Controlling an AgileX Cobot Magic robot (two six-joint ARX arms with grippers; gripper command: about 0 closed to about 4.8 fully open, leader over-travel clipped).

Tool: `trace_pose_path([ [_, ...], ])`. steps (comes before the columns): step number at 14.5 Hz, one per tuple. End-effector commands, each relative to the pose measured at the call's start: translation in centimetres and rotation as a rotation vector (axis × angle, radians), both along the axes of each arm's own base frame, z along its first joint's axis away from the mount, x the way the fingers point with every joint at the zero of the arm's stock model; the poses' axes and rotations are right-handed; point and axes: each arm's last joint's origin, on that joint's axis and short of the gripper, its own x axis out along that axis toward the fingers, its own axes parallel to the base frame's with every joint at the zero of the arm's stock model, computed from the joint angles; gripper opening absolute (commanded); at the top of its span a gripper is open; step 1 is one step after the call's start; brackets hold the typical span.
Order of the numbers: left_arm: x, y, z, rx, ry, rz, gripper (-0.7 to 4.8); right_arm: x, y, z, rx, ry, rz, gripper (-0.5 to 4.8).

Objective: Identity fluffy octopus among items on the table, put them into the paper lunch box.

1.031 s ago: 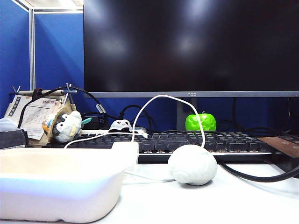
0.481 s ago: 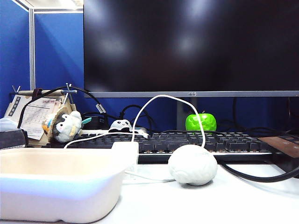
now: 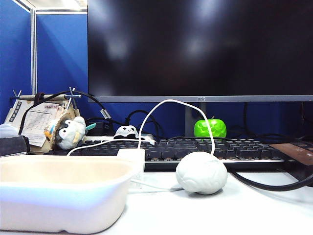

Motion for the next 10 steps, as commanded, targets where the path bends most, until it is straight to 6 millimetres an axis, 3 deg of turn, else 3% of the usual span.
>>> trace_pose_path([
  [1, 4.2, -0.3, -0.1, -0.009, 0.128, -0.142, -0.06, 3.1, 0.3, 2.5, 0.024, 0.194, 0.095, -0.06],
  [4, 9.2, -1.1, -3.2, -0.027, 0.317, -0.215, -0.06, 8.3, 0.8, 2.7, 0.081, 0.384, 0.260, -0.06],
  [6, 11.9, -3.7, -5.2, -0.011, 0.417, -0.315, -0.06, 10.8, 1.5, 1.7, 0.092, 0.469, 0.311, -0.06],
  [8, 14.0, -7.7, -5.2, 0.074, 0.402, -0.434, -0.06, 12.3, 3.0, 0.5, 0.083, 0.524, 0.370, -0.06],
  [10, 16.1, -10.6, -4.2, 0.170, 0.352, -0.441, -0.06, 13.0, 5.3, 0.0, 0.056, 0.518, 0.469, -0.06],
])
